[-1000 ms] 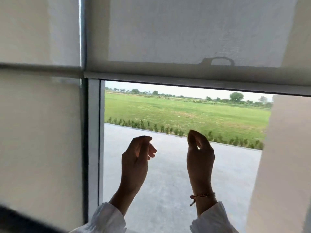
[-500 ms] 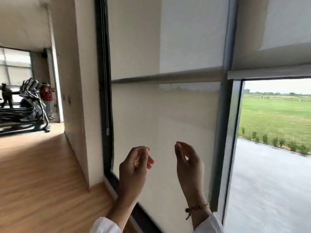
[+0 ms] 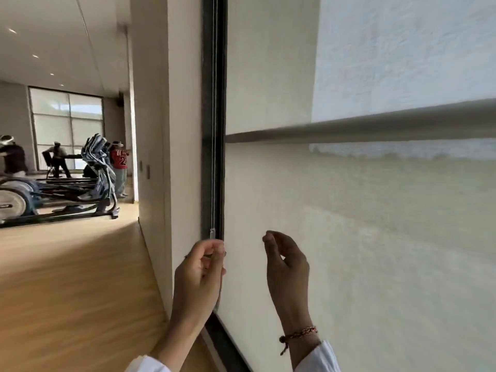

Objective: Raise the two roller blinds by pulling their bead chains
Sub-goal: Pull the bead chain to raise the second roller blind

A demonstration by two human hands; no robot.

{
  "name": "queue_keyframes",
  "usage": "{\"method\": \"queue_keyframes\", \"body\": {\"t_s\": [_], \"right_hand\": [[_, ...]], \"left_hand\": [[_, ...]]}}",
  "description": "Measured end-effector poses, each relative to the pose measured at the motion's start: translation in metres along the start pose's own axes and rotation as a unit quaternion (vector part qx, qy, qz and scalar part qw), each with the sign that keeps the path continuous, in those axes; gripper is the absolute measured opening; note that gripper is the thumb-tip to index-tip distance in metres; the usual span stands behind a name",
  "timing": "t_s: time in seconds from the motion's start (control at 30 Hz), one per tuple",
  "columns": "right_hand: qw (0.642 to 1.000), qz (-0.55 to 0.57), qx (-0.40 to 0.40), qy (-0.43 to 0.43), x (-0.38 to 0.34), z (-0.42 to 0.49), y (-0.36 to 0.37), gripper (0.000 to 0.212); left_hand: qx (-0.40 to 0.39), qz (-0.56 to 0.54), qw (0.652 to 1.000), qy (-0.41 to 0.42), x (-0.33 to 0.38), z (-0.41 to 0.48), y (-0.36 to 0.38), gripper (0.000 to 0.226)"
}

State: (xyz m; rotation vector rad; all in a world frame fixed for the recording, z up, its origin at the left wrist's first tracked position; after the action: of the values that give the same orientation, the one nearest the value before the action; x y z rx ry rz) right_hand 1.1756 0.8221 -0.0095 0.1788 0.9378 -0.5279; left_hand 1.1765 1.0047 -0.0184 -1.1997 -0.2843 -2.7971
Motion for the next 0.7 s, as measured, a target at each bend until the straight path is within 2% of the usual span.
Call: {"method": "queue_keyframes", "body": {"t_s": [0.17, 0.37, 0.5, 0.6, 0.7], "right_hand": [[1.0, -0.002, -0.009, -0.017, 0.046, 0.065, 0.129, 0.009], [1.0, 0.001, 0.015, 0.017, 0.115, 0.152, 0.276, 0.01], [0.999, -0.037, 0.003, 0.022, 0.15, 0.203, 0.347, 0.021], [0.998, -0.047, 0.009, 0.033, 0.183, 0.252, 0.388, 0.028], [0.997, -0.054, 0.038, 0.043, 0.222, 0.311, 0.432, 0.027]], "left_hand": [[-0.008, -0.008, 1.0, -0.019, -0.104, 0.11, -0.034, 0.012], [-0.036, 0.01, 0.997, -0.061, -0.242, 0.241, -0.071, 0.017], [-0.015, -0.02, 0.994, -0.105, -0.323, 0.312, -0.082, 0.009], [-0.023, -0.033, 0.987, -0.155, -0.386, 0.359, -0.073, 0.014], [-0.028, -0.051, 0.985, -0.164, -0.444, 0.425, -0.063, 0.017]]}}
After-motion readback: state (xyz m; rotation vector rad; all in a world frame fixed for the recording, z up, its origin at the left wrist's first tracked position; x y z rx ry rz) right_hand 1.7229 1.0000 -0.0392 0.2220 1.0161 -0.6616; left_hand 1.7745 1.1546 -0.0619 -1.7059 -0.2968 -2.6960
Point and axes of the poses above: each hand's wrist, its own z-axis towards the middle knuckle, its own y-axis out of the palm, x = y × z, the point moved 9 cm from there along z, towards the middle knuckle, and after that the axes turned 11 degrees about -z, right-handed, at the moved point
